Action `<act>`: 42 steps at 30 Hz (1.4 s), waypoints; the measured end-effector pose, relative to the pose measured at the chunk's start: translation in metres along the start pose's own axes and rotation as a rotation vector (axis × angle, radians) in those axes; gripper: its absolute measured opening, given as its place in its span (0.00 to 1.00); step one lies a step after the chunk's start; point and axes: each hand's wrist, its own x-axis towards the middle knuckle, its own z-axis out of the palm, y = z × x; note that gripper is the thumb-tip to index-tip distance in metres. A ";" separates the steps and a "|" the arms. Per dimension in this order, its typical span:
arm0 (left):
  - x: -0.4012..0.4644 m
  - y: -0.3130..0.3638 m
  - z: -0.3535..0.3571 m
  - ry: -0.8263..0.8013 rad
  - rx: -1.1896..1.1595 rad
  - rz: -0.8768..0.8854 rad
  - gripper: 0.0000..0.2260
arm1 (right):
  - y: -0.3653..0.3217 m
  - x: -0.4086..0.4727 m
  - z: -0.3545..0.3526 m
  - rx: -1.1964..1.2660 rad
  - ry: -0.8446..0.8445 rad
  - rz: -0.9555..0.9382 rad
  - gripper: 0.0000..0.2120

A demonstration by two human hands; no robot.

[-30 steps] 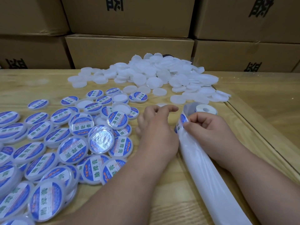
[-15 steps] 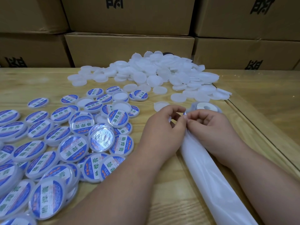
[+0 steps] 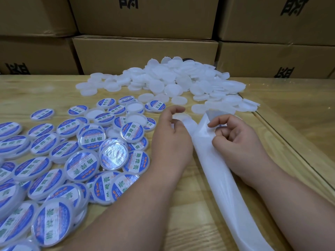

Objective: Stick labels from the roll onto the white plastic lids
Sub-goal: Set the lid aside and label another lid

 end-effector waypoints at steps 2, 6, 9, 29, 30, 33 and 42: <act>0.002 0.000 -0.001 0.063 -0.078 -0.036 0.17 | -0.001 -0.001 0.001 -0.025 0.007 -0.005 0.13; 0.002 0.002 -0.001 0.074 -0.151 -0.072 0.15 | -0.002 -0.003 0.002 -0.041 0.001 -0.010 0.08; -0.001 0.003 -0.001 -0.006 -0.168 -0.063 0.13 | 0.002 -0.002 0.002 -0.009 0.026 -0.037 0.13; -0.003 0.006 -0.001 -0.193 -0.289 -0.083 0.11 | 0.004 0.002 0.005 0.039 0.119 -0.214 0.10; -0.003 0.007 -0.001 -0.234 -0.341 -0.095 0.10 | 0.004 0.002 0.006 0.038 0.124 -0.211 0.12; -0.004 0.008 -0.001 -0.307 -0.454 -0.113 0.11 | 0.003 0.001 0.007 0.066 0.140 -0.185 0.12; 0.003 0.002 0.000 -0.108 -0.385 -0.186 0.09 | 0.000 0.002 0.005 0.122 0.175 -0.096 0.10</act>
